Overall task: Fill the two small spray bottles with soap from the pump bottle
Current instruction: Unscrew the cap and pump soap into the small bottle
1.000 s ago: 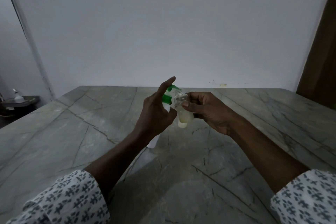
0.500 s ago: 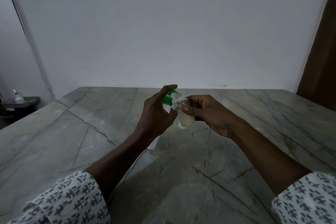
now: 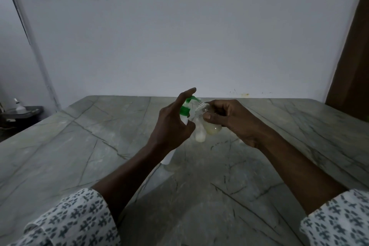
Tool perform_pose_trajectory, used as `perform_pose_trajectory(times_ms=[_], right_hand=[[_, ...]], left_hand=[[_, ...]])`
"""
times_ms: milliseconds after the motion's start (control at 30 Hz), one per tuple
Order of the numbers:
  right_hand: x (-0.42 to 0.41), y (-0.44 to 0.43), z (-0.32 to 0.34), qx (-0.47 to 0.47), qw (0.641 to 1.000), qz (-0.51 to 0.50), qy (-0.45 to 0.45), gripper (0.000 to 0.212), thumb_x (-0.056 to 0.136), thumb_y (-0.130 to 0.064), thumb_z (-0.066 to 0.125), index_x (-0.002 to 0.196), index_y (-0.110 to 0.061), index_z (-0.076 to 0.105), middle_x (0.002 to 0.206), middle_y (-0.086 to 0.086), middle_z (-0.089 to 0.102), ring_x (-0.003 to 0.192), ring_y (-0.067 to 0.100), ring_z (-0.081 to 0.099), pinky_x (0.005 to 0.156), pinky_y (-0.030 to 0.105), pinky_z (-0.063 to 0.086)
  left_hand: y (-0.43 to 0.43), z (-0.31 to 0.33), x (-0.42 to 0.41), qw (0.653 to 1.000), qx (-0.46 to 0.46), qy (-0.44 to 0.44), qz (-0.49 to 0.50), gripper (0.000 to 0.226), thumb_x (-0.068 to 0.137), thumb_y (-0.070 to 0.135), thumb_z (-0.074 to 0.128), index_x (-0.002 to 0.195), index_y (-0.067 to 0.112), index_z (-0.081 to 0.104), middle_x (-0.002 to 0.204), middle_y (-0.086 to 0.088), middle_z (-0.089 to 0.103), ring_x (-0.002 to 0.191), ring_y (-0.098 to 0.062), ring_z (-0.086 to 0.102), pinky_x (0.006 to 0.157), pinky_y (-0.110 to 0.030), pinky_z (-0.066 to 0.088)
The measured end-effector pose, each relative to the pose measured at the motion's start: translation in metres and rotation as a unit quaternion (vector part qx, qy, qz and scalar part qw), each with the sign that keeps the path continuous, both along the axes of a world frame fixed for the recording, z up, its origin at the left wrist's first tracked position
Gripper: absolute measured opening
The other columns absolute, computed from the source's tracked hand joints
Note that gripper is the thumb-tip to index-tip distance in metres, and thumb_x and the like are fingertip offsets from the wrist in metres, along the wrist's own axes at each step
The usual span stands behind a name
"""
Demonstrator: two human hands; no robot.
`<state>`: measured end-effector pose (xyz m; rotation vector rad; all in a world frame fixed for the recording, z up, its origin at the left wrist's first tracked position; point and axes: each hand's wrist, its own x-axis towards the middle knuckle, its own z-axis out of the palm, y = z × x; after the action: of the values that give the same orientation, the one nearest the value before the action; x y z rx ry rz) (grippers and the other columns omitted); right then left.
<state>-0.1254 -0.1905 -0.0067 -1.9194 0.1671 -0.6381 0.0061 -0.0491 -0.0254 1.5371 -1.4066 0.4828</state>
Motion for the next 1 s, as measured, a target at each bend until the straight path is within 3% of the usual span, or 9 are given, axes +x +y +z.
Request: perform_pose_trajectory(times_ms=[200,300,467,633,833,1000], right_hand=[[-0.0021,-0.0024,-0.0014,-0.013,1.0,0.005,0.0,0.034,0.087,-0.016,0.07,0.12,-0.008,0.067,0.111,0.005,0.074,0.107,0.025,0.067,0.092,0.032,0.054],[-0.0013,-0.0028,0.0,-0.016,1.0,0.004,-0.004,0.033,0.088,-0.015,0.069,0.12,-0.008,0.068,0.111,0.005,0.074,0.107,0.024,0.067,0.092,0.032,0.054],[-0.0023,-0.0071,0.0026,-0.021,1.0,-0.006,-0.013,0.036,0.085,-0.016,0.073,0.12,-0.011,0.068,0.111,0.002,0.074,0.105,0.019,0.069,0.092,0.031,0.055],[-0.0028,-0.0094,0.0026,-0.027,0.999,-0.017,-0.018,0.037,0.082,-0.018,0.076,0.118,-0.013,0.07,0.108,0.0,0.075,0.1,0.015,0.07,0.087,0.028,0.056],[-0.0038,-0.0093,0.0012,-0.016,1.0,0.003,-0.014,0.029,0.083,-0.011,0.075,0.112,-0.01,0.072,0.096,-0.003,0.076,0.09,0.01,0.071,0.079,0.021,0.054],[-0.0039,-0.0104,0.0004,0.0,1.0,0.015,-0.019,0.023,0.084,-0.012,0.073,0.107,-0.012,0.072,0.101,0.001,0.076,0.092,0.01,0.07,0.08,0.02,0.054]], left_hand=[[0.001,-0.0005,-0.0011,1.0,0.002,-0.003,0.01,0.065,0.075,0.0,0.075,0.134,0.015,0.053,0.093,0.014,0.059,0.079,0.011,0.059,0.075,0.002,0.041],[0.0003,0.0001,-0.0009,1.0,0.001,-0.005,0.005,0.074,0.076,0.004,0.077,0.141,0.018,0.046,0.099,0.011,0.061,0.08,0.013,0.058,0.079,0.003,0.041],[0.0006,0.0008,0.0,1.0,0.013,-0.007,-0.004,0.085,0.074,0.004,0.077,0.148,0.02,0.038,0.105,0.006,0.065,0.081,-0.004,0.061,0.081,-0.002,0.046],[0.002,0.0026,-0.003,1.0,0.015,0.003,0.009,0.075,0.074,0.0,0.076,0.141,0.019,0.047,0.096,0.011,0.059,0.076,0.011,0.057,0.074,0.005,0.04],[0.001,0.0018,-0.0021,1.0,0.003,-0.003,0.011,0.062,0.075,0.002,0.075,0.133,0.015,0.056,0.091,0.017,0.06,0.079,0.013,0.059,0.073,0.002,0.039],[0.0005,0.0017,-0.0011,1.0,0.013,-0.009,-0.007,0.081,0.074,0.002,0.075,0.145,0.02,0.042,0.1,0.013,0.062,0.082,0.014,0.059,0.077,0.001,0.042]])
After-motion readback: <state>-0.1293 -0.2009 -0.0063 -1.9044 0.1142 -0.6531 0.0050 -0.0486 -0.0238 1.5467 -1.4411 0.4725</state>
